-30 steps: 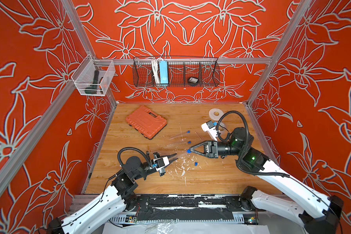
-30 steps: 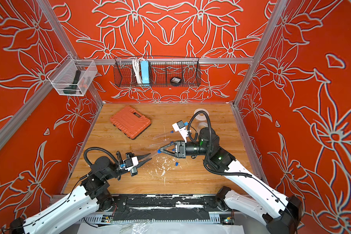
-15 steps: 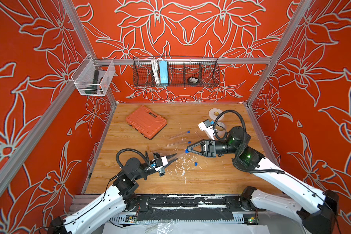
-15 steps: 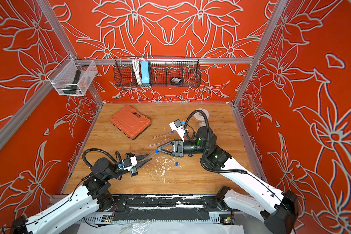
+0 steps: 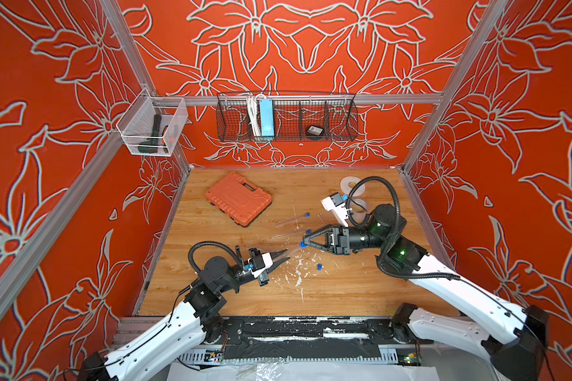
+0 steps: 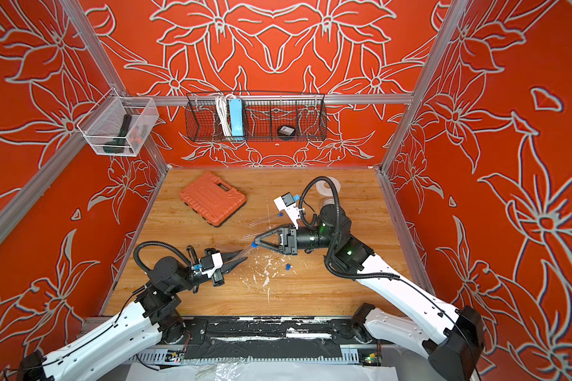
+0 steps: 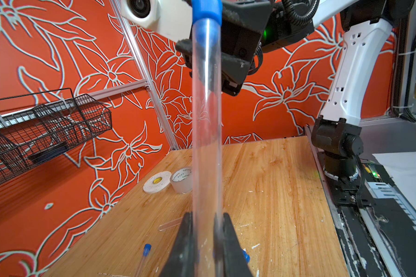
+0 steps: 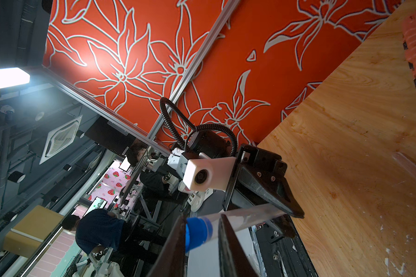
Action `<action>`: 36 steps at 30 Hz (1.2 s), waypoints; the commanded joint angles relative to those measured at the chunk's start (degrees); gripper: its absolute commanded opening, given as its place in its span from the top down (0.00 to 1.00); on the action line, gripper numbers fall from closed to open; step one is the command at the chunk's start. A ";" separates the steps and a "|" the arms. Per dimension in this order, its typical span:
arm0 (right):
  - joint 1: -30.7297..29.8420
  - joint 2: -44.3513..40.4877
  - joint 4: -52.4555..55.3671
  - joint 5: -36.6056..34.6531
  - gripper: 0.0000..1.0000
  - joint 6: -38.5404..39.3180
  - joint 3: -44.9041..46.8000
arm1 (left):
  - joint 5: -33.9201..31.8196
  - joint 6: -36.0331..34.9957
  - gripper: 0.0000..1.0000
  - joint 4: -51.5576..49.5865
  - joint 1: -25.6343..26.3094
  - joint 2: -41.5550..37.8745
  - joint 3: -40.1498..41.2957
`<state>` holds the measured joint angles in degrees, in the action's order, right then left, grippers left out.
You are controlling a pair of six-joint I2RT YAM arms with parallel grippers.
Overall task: Insert stoppers into test tubes
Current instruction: Insert the stopper into the test tube.
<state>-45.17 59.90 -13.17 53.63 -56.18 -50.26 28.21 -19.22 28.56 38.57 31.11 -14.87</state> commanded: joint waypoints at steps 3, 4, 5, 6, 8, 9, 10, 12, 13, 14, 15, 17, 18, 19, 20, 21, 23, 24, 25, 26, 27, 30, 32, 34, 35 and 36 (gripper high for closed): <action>-0.98 4.78 12.88 -1.80 0.76 3.20 2.53 | 4.40 0.30 1.00 14.12 0.81 -1.04 -4.13; -1.05 5.03 12.98 -1.80 0.77 3.31 2.61 | 4.40 0.56 1.00 14.79 0.81 -0.98 -3.92; -1.06 5.24 12.99 -1.70 0.77 3.37 2.64 | 4.48 0.87 1.00 15.55 0.85 -0.97 -3.86; -1.06 5.48 12.99 -1.73 0.77 3.49 2.80 | 4.57 1.09 1.00 16.18 0.81 -0.91 -3.85; -0.98 5.88 13.08 -1.57 0.78 3.63 2.97 | 4.83 1.12 1.00 16.61 0.81 -0.84 -4.02; -1.00 6.02 13.16 -1.47 0.79 3.63 3.06 | 4.84 1.05 1.00 16.83 0.81 -0.85 -3.98; -1.05 6.17 13.51 -1.43 0.79 3.76 3.14 | 4.84 0.87 1.00 16.90 0.81 -0.89 -4.04; -1.08 6.04 14.12 -1.84 0.80 4.15 3.40 | 4.84 0.61 1.00 16.96 0.81 -1.04 -4.20; -1.14 6.07 14.41 -1.99 0.80 4.26 3.58 | 4.84 0.61 1.00 17.05 0.81 -1.02 -4.37; -1.13 6.15 15.16 -2.33 0.80 4.63 3.67 | 4.84 0.66 1.00 17.22 0.81 -1.03 -4.45; -1.13 6.19 16.07 -2.65 0.81 4.99 3.59 | 4.92 0.66 1.00 17.21 0.81 -0.97 -4.67; -1.15 6.48 18.32 -3.59 0.81 6.41 3.49 | 5.10 0.59 1.00 17.08 0.81 -0.96 -5.17; -1.10 6.59 18.99 -3.99 0.81 6.82 3.50 | 5.10 0.59 1.00 16.98 0.81 -0.89 -5.38; -1.13 6.66 19.75 -4.37 0.81 7.32 3.42 | 5.10 0.50 1.00 16.74 0.81 -0.93 -5.60; -1.14 6.89 20.37 -4.75 0.81 7.81 3.35 | 5.10 0.50 1.00 16.62 0.81 -0.93 -5.82; -1.10 7.05 20.70 -4.76 0.81 7.93 3.39 | 5.19 0.47 1.00 16.66 0.81 -0.91 -5.87; -1.14 7.57 20.64 -4.89 0.81 8.14 3.56 | 5.35 0.65 1.00 16.87 0.81 -0.88 -6.06; -1.10 7.73 20.57 -4.89 0.81 8.19 3.59 | 5.44 0.78 1.00 17.11 0.81 -0.95 -6.06; -1.19 7.98 20.49 -4.89 0.81 8.25 3.67 | 5.54 0.85 1.00 17.30 0.81 -0.87 -6.13; -1.17 8.09 20.77 -4.98 0.82 8.48 3.76 | 5.54 0.90 1.00 17.36 0.81 -0.81 -6.16; -1.12 8.25 21.07 -5.07 0.82 8.78 3.77 | 5.63 0.85 1.00 17.39 0.81 -0.67 -6.28; -1.15 8.31 21.95 -5.32 0.82 9.36 4.24 | 5.88 0.50 1.00 17.15 0.81 -0.43 -6.95; -1.16 8.33 22.68 -5.88 0.83 9.91 4.54 | 6.20 0.65 1.00 17.70 0.81 -0.10 -7.23; -1.13 8.70 22.97 -6.16 0.83 10.24 4.90 | 6.55 1.04 1.00 18.34 0.81 0.27 -7.50; -1.20 8.83 23.09 -6.32 0.83 10.30 5.12 | 6.64 1.16 1.00 18.59 0.81 0.43 -7.58; -1.17 8.99 23.42 -6.61 0.83 10.67 5.19 | 6.62 1.22 1.00 18.75 0.81 0.51 -7.71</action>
<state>-45.15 62.17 -8.69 52.75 -48.51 -50.92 28.12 -17.87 25.30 38.13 33.34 -14.87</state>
